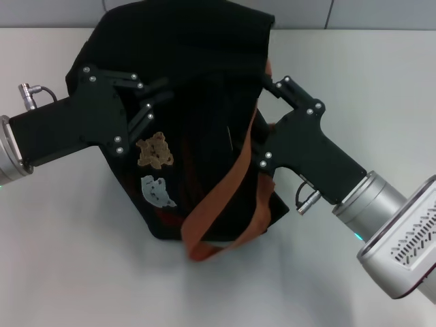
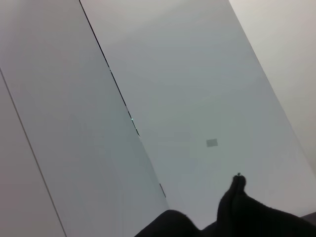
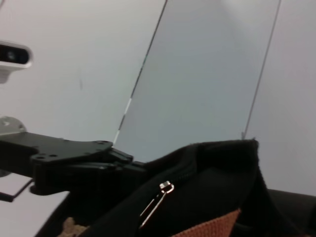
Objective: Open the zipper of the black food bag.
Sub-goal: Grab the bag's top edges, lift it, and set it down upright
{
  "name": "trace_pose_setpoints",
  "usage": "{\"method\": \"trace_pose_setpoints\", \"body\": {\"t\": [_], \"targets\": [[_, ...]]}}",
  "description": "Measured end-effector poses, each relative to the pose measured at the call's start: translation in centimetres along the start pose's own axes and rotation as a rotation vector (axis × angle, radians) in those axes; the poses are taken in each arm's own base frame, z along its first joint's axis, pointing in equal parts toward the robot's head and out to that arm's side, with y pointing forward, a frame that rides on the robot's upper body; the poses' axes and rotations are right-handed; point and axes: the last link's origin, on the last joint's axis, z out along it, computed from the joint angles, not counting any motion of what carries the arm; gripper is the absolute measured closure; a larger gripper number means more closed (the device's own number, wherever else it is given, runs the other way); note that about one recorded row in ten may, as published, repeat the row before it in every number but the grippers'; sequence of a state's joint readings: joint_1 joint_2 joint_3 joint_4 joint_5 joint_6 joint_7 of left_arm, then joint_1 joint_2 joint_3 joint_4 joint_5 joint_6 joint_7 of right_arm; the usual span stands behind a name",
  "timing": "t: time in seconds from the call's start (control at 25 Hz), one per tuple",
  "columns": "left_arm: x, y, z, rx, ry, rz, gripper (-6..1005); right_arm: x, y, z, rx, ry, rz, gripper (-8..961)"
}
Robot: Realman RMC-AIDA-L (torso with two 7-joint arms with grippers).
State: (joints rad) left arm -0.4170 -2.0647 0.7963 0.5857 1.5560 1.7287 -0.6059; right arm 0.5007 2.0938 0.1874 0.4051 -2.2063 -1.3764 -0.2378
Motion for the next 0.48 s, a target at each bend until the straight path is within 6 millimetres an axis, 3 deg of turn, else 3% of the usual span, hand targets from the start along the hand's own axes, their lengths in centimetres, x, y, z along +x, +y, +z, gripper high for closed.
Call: {"method": "trace_pose_setpoints", "body": {"t": [0.48], "targets": [[0.02,-0.01,0.23,-0.008,0.001,0.003,930,0.21,-0.86,0.51,0.051,0.02,0.011,281]]}}
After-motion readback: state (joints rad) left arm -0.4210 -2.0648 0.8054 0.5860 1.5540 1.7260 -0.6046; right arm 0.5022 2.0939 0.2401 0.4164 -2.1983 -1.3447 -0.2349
